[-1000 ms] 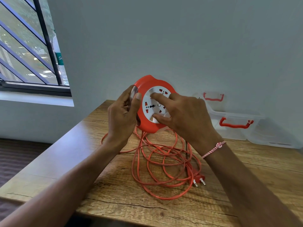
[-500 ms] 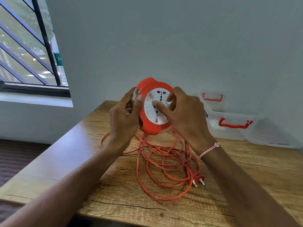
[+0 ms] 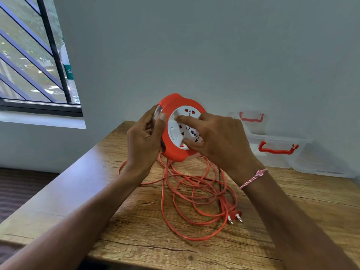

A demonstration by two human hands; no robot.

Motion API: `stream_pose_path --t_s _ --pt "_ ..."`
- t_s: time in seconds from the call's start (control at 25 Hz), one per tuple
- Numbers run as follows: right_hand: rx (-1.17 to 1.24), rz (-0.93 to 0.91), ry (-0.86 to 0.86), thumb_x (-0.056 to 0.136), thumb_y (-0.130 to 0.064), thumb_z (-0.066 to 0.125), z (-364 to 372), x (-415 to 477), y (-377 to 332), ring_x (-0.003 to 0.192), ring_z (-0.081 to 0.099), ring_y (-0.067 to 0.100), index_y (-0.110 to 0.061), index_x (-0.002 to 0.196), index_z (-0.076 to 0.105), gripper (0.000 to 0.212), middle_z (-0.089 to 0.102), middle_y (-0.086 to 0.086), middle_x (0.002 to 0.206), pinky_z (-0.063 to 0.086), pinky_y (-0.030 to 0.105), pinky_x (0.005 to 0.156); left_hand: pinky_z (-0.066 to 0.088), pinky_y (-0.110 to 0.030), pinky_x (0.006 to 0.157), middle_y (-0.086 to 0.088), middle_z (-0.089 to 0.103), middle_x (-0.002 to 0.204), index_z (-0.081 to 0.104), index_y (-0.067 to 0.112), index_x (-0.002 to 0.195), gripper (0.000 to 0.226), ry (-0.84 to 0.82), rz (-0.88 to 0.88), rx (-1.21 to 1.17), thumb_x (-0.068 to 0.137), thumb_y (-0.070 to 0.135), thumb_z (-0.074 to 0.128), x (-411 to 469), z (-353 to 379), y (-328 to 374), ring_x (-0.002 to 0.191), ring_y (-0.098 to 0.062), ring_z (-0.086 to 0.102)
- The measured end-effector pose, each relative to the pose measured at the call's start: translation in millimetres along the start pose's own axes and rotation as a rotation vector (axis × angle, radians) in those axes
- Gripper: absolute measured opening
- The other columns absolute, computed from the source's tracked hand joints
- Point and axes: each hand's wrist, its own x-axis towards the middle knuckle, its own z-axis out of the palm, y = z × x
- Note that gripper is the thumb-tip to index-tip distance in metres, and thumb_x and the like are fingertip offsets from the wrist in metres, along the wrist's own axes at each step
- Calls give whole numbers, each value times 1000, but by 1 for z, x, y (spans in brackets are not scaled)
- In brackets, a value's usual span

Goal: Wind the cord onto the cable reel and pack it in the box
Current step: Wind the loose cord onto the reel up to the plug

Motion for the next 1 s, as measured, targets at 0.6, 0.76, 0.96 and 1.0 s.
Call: stream_pose_path --t_s 0.6,0.76,0.96,1.0 --pt "237 247 -13 89 -64 67 -3 3 0 80 70 20 -24 131 58 58 65 0 117 50 26 61 57 -41 46 -18 71 77 67 34 132 27 46 18 -43 109 42 55 2 -1 5 57 -28 70" --pt "99 57 -103 94 -57 65 -3 1 4 85 71 23 -35 148 48 60 63 1 129 56 30 60 60 -47 53 -18 73 80 66 30 134 29 25 37 2 109 39 55 1 -2 3 64 -32 72" --pt "47 -63 -58 97 -50 64 -6 3 8 90 72 26 -41 148 52 54 69 6 124 51 32 59 60 -30 53 -4 76 82 65 19 141 44 -3 -10 -20 106 44 53 2 -2 3 66 -22 74" --pt "22 -121 -59 96 -46 66 -4 1 10 87 72 27 -41 146 55 51 70 8 121 49 31 56 62 -30 57 -3 77 86 66 21 140 42 -9 -14 -24 106 43 53 2 -2 4 70 -20 77"
